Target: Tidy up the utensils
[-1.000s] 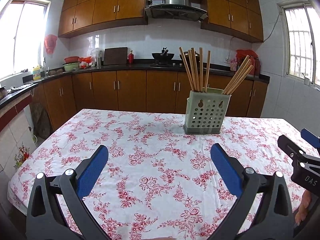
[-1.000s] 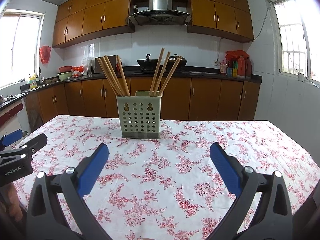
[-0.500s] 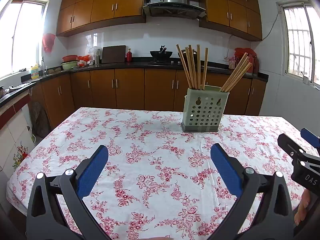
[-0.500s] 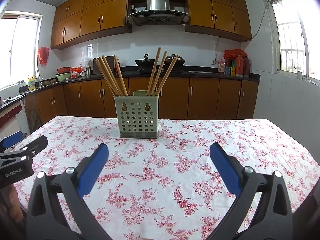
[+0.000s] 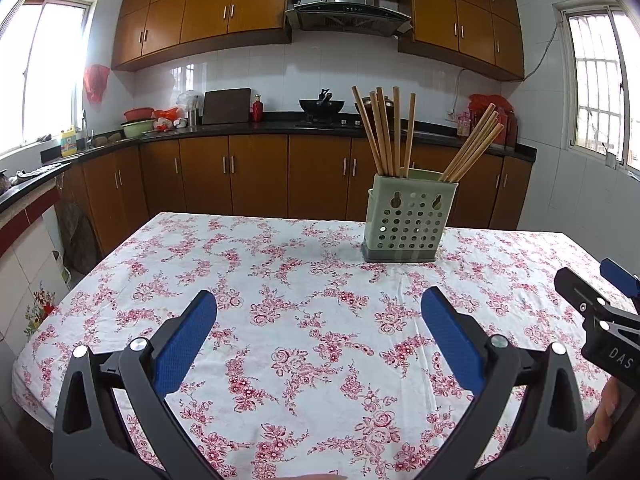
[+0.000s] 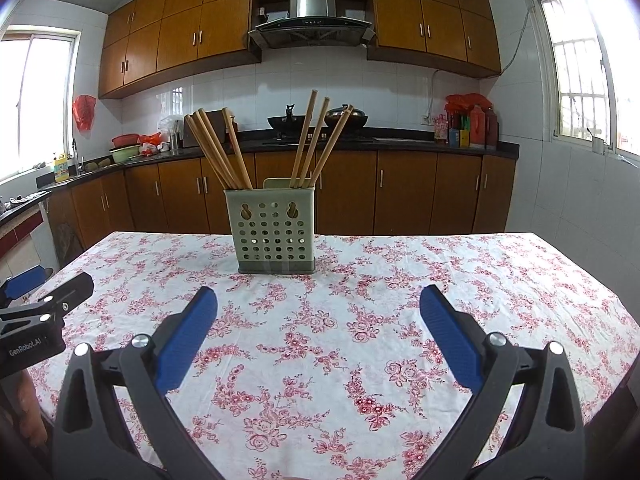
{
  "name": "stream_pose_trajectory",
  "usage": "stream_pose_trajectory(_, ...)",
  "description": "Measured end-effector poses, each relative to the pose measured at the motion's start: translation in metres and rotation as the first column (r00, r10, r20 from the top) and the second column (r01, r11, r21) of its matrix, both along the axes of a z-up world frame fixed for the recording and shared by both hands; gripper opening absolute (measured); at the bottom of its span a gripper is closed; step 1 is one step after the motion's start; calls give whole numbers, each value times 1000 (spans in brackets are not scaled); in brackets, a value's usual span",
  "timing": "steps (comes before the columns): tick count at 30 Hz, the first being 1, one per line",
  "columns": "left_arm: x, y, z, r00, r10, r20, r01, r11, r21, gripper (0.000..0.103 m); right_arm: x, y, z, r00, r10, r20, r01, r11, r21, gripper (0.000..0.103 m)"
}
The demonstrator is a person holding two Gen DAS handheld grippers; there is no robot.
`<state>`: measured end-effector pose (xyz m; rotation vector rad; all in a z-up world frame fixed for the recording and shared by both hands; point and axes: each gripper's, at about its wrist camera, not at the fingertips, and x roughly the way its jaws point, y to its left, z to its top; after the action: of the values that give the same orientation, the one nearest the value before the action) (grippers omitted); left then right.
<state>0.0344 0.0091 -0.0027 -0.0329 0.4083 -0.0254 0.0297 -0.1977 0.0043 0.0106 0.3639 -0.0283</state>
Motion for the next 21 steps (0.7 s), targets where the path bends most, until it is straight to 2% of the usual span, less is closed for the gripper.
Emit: stream_pose_trajectory(21, 0, 0, 0, 1000, -3, -1, 3, 1000, 2, 101, 1, 0, -1, 1000, -6, -5, 6, 1000, 9, 99)
